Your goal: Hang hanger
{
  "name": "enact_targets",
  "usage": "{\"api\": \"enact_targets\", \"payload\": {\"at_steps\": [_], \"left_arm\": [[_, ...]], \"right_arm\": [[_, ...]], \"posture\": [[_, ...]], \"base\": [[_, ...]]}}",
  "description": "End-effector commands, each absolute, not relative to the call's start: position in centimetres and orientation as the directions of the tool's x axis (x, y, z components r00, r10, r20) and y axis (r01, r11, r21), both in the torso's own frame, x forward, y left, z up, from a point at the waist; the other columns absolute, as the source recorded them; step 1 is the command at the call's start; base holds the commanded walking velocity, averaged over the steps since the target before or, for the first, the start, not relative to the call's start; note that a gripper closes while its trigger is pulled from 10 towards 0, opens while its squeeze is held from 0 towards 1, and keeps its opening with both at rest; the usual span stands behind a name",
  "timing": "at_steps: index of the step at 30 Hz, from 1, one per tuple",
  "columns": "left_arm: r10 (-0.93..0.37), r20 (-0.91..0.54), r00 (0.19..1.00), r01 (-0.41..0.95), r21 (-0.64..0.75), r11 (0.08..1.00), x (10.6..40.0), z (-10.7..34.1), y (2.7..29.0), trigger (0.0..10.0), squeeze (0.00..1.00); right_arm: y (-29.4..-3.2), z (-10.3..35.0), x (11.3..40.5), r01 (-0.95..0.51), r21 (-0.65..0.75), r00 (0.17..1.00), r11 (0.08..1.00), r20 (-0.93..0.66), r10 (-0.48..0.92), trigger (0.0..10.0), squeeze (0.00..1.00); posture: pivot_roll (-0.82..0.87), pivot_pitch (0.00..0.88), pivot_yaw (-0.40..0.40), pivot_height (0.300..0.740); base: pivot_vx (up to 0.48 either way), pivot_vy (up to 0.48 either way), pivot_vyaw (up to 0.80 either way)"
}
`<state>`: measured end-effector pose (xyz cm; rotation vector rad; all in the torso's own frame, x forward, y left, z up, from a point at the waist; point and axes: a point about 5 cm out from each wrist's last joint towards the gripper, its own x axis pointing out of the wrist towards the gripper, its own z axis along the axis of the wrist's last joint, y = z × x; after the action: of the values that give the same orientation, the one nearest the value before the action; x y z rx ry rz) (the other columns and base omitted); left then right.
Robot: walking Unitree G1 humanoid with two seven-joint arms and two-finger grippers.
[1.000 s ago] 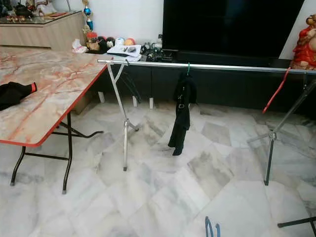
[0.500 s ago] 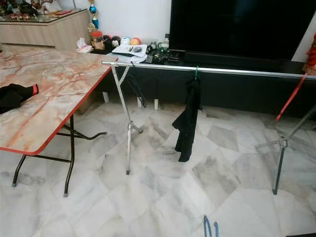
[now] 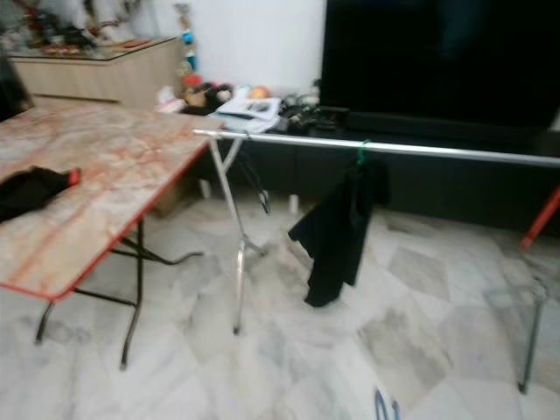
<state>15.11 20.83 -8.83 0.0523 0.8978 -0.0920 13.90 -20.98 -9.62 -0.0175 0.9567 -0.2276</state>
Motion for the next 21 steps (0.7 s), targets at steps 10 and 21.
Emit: {"api": "enact_targets", "payload": {"at_steps": [10, 21], "left_arm": [[-0.041, -0.786, 0.617, 0.092, 0.021, 0.996, 14.93, -8.71, 21.78, 10.0, 0.0], [-0.046, -0.788, 0.614, 0.093, 0.014, 0.996, 14.8, -8.8, 21.6, 10.0, 0.0]], "right_arm": [[-20.08, -9.36, 14.98, 0.189, -0.089, 0.58, 0.978, -0.793, -0.185, 10.0, 0.0], [-20.06, -9.26, 15.19, 0.189, -0.089, 0.589, 0.978, -0.787, -0.185, 10.0, 0.0]], "posture": [[0.15, 0.015, 0.006, 0.74], [0.15, 0.021, 0.005, 0.74]], "base": [[0.293, 0.0, -0.59], [0.294, 0.0, 0.0]]}}
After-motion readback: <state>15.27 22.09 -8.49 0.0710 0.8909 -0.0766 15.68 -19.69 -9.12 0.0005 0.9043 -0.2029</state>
